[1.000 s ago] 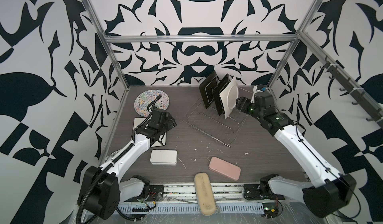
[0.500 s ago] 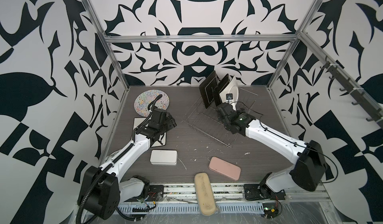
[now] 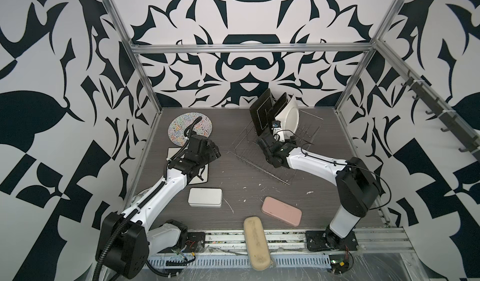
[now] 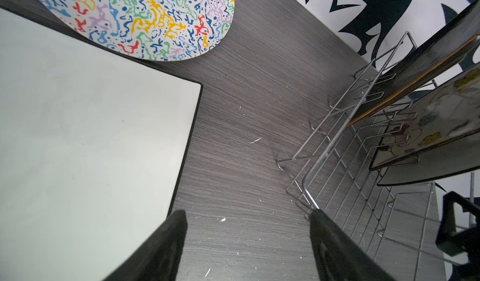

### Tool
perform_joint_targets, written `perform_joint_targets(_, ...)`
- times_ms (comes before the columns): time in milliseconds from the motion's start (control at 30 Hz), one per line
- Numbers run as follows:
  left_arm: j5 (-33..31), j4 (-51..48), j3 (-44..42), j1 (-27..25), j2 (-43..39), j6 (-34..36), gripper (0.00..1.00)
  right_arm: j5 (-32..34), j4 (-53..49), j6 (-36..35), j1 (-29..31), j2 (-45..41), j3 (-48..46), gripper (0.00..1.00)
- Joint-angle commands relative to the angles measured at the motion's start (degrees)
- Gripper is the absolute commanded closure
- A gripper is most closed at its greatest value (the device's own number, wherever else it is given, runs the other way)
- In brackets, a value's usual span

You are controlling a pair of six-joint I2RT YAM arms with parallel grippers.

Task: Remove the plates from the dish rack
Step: 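Reach the right gripper down to the edge of the white plate in the rack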

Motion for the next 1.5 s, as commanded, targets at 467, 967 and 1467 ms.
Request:
perform_joint_targets(467, -1.16, -3.44, 2.87, -0.05, -2.07, 1.08, 0.21, 10.71, 13.60, -8.31, -0.52, 9.83, 5.61, 0.34)
perform_joint_targets(967, -0.83, -3.74, 3.66, -0.05, -1.87, 1.25, 0.21, 8.60, 31.55, -22.07, -3.76, 11.52, 3.86, 0.40)
perform_joint_targets(1467, -0.76, -3.62, 4.33, -0.05, -0.92, 1.25, 0.21, 8.81, 46.72, -31.75, -5.24, 14.65, 1.66, 0.50)
